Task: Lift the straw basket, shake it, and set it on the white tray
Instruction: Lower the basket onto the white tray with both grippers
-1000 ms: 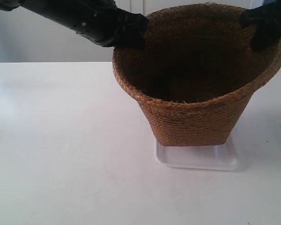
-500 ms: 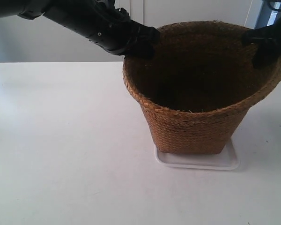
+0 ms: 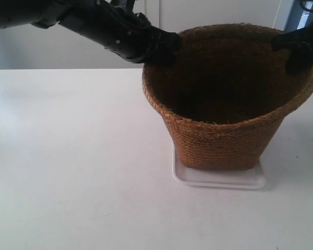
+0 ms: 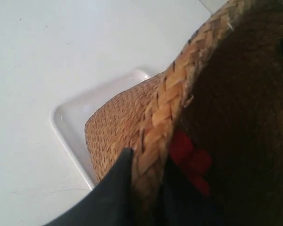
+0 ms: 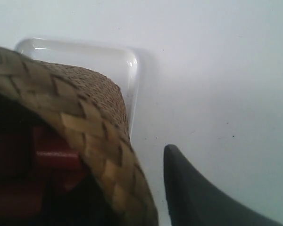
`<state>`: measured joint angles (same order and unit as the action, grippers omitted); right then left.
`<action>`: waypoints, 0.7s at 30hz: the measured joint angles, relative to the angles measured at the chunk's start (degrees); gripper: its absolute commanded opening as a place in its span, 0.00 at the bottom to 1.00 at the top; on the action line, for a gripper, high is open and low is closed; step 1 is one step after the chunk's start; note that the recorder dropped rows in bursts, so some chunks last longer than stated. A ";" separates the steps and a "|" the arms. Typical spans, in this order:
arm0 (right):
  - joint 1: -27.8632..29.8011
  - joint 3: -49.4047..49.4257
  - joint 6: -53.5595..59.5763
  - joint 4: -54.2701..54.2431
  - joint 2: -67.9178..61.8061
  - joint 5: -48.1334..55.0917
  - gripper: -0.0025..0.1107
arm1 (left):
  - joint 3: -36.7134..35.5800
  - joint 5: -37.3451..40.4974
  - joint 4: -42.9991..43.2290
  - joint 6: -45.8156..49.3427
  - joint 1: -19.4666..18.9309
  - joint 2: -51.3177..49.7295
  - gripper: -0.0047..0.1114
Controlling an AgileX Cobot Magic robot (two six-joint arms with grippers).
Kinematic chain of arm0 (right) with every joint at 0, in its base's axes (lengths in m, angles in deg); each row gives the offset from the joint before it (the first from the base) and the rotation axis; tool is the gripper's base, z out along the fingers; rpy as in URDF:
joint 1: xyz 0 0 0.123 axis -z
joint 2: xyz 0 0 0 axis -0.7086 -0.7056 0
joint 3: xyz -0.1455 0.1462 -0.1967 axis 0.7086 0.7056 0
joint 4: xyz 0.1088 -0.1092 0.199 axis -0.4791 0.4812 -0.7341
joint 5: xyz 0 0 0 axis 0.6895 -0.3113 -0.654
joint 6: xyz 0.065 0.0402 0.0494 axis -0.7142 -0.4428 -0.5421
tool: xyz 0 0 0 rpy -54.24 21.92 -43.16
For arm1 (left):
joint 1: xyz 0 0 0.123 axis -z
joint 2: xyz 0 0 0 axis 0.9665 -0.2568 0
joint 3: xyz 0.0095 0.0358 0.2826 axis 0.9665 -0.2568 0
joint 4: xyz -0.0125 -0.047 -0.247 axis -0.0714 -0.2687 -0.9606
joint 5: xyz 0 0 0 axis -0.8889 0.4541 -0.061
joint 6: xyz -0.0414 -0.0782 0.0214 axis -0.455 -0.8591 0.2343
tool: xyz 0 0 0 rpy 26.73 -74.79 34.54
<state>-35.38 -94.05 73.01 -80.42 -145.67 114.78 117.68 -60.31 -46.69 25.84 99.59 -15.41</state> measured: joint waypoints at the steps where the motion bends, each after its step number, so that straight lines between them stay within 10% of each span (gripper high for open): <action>1: 0.00 0.00 -0.11 0.13 0.00 0.00 0.02 | 0.00 0.00 0.00 0.11 0.11 0.00 0.04; 11: 0.00 0.00 -0.23 0.50 -0.67 -0.64 0.07 | 0.00 -0.11 0.00 0.35 0.12 -0.14 0.09; 21: 1.46 0.27 -1.25 6.55 -1.51 -2.09 0.64 | 0.36 -2.78 0.86 2.12 -0.77 0.50 0.56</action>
<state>-33.92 -93.78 71.77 -73.87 -147.18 112.69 118.04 -63.09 -45.82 27.96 98.82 -14.91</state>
